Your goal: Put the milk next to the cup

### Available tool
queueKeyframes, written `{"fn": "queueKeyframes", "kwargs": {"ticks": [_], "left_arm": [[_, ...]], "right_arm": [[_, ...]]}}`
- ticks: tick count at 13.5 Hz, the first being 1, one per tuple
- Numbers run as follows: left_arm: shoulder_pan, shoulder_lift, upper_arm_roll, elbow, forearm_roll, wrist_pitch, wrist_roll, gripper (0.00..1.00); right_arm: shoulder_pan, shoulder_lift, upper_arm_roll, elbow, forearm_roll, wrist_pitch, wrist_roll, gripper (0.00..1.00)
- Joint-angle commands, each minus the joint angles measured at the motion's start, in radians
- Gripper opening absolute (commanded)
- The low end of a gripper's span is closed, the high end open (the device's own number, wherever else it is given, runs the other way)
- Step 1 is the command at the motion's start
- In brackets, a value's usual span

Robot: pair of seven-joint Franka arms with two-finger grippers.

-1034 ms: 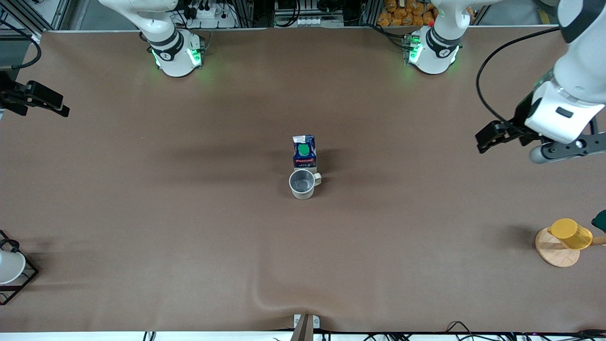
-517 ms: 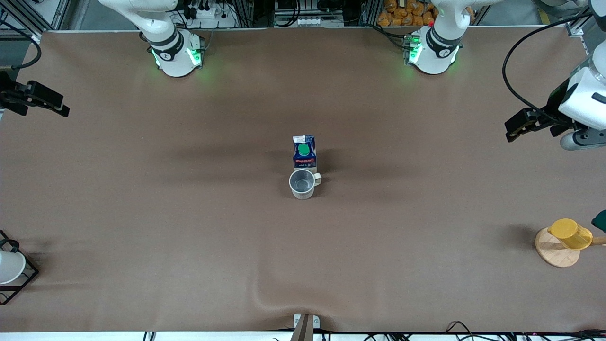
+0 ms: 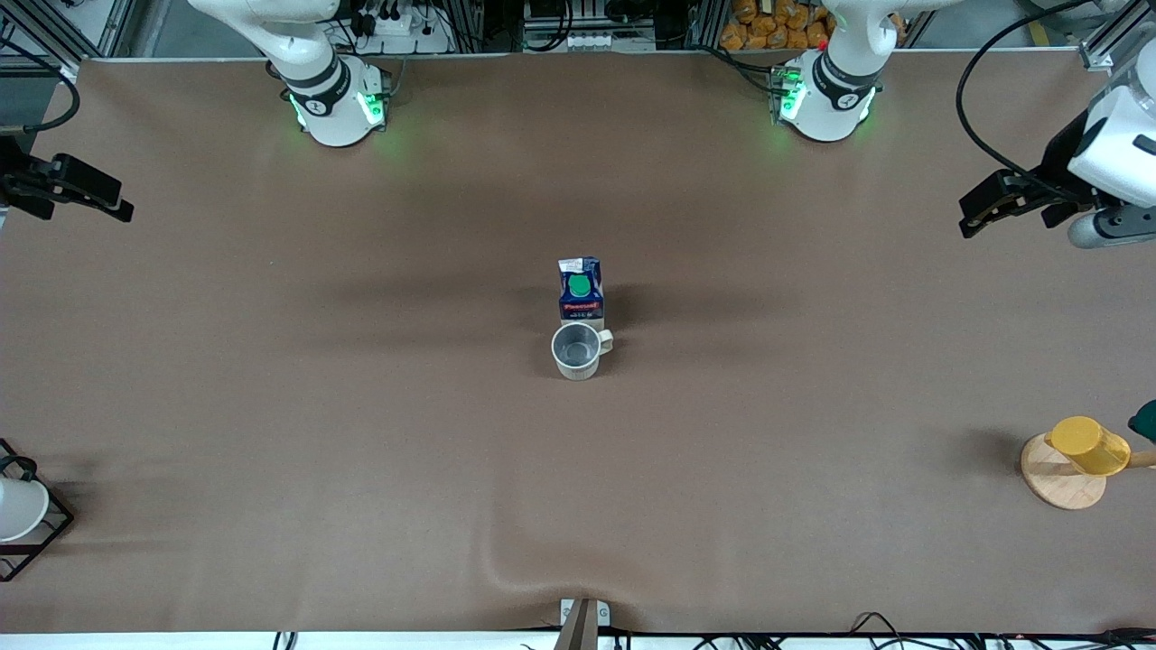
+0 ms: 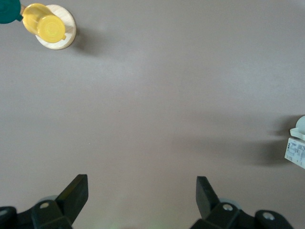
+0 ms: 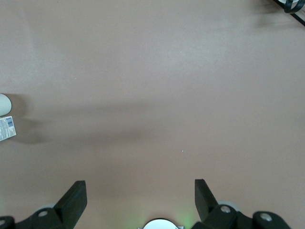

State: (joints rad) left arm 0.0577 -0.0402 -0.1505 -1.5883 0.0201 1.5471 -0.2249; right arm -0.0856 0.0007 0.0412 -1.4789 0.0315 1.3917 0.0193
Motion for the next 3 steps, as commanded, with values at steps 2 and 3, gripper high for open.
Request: {"fn": "queueKeyframes", "kwargs": {"ticks": [2,3], "left_arm": [[-0.027,-0.027,0.038,-0.009,-0.022,-0.015,0.021,1.0],[-0.03,-0.027,0.039,-0.01,-0.022,-0.019,0.038,1.0]], "right_arm": [[-0.014,-0.008,0.012,-0.008,-0.001,-0.002,0.002,1.0],[-0.014,-0.008,0.012,-0.008,-0.001,0.0,0.004,1.0]]}}
